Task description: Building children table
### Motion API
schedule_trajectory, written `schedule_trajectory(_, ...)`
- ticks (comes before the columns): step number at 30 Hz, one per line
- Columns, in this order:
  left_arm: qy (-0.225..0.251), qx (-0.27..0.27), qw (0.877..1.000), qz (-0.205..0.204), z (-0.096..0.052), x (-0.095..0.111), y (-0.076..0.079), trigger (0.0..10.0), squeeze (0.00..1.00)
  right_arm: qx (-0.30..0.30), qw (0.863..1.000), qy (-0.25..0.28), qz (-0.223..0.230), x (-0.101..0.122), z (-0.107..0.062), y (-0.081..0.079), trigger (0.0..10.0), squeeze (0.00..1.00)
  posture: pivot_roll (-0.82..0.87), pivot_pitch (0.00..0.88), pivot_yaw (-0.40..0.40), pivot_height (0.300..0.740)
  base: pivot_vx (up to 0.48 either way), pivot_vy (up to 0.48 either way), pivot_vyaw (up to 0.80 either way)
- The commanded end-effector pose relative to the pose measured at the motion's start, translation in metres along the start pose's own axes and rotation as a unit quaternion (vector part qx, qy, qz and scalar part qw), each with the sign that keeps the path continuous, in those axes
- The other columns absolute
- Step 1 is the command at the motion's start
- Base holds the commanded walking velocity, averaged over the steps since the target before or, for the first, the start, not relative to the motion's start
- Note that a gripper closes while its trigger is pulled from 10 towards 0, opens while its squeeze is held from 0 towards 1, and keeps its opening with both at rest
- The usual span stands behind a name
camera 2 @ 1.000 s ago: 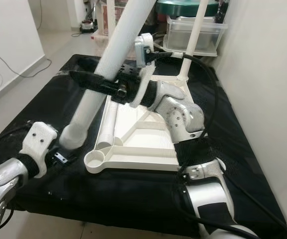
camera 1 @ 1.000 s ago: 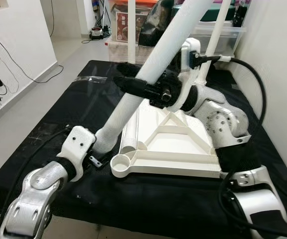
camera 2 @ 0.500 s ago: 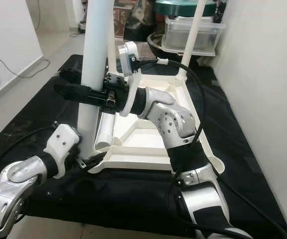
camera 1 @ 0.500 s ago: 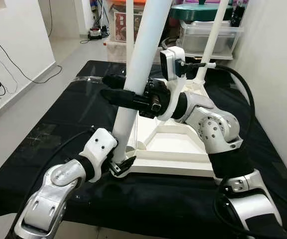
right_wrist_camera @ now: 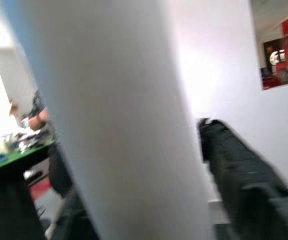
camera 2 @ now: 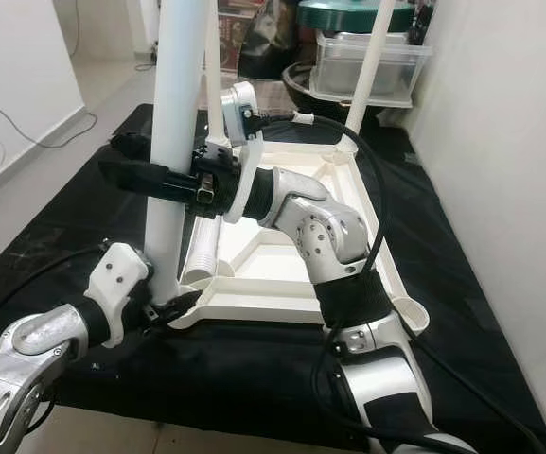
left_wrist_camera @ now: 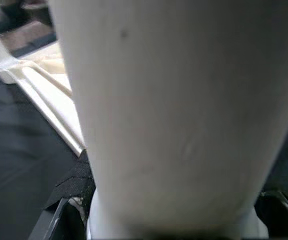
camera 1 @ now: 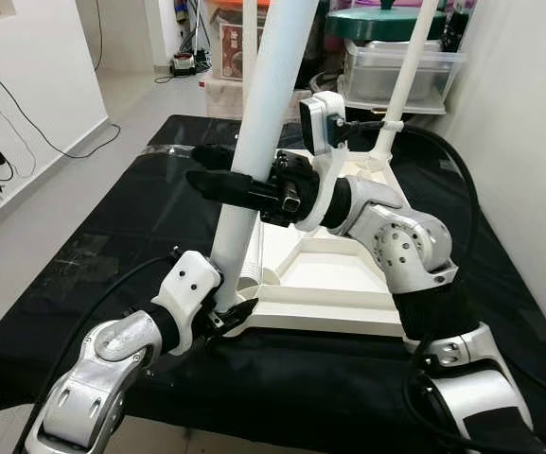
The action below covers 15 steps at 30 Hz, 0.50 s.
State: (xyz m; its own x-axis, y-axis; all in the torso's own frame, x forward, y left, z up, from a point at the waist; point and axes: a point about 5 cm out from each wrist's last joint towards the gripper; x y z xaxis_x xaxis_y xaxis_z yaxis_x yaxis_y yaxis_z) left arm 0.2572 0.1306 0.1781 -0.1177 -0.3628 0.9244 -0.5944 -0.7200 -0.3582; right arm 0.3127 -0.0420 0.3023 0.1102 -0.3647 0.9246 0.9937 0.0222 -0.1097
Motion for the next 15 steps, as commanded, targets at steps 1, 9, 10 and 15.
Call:
schedule_trajectory(1, 0.000, 0.006, 1.000, 0.008, 0.000, 0.001, -0.002, 2.4, 0.00, -0.010, 1.000, 0.004, 0.002, 0.002, -0.001, 0.002, 10.0, 1.00, 0.09, 0.000, -0.087, 0.740, 0.000, 0.000, 0.00)
schedule_trajectory(9, -0.048, 0.154, 0.985, 0.067, 0.004, -0.002, -0.038, 10.0, 0.00, -0.161, 0.985, 0.052, 0.034, -0.001, -0.001, 0.023, 10.0, 0.00, 0.09, 0.000, -0.088, 0.740, 0.000, 0.000, 0.00)
schedule_trajectory(10, -0.048, 0.154, 0.985, 0.067, 0.004, -0.002, -0.038, 10.0, 0.00, -0.161, 0.985, 0.052, 0.034, -0.001, -0.001, 0.023, 10.0, 0.00, 0.09, 0.000, -0.088, 0.740, 0.000, 0.000, 0.00)
schedule_trajectory(15, -0.095, 0.228, 0.966, 0.077, 0.024, -0.009, -0.044, 10.0, 0.00, -0.243, 0.962, 0.085, 0.088, -0.028, 0.008, 0.023, 10.0, 0.00, 0.08, 0.000, -0.079, 0.740, 0.000, 0.000, 0.00)
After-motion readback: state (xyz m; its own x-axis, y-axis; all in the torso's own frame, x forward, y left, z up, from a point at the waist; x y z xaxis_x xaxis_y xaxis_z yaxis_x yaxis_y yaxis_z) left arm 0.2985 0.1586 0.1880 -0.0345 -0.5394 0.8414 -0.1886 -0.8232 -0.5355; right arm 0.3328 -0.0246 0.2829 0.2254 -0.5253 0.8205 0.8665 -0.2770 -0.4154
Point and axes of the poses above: a point about 5 cm out from each wrist's last joint towards the gripper, its own z axis pointing out of the wrist towards the gripper, its own x axis along the axis of the wrist's last joint, y = z × x, and after that the axes turned 6 degrees about z, right-handed
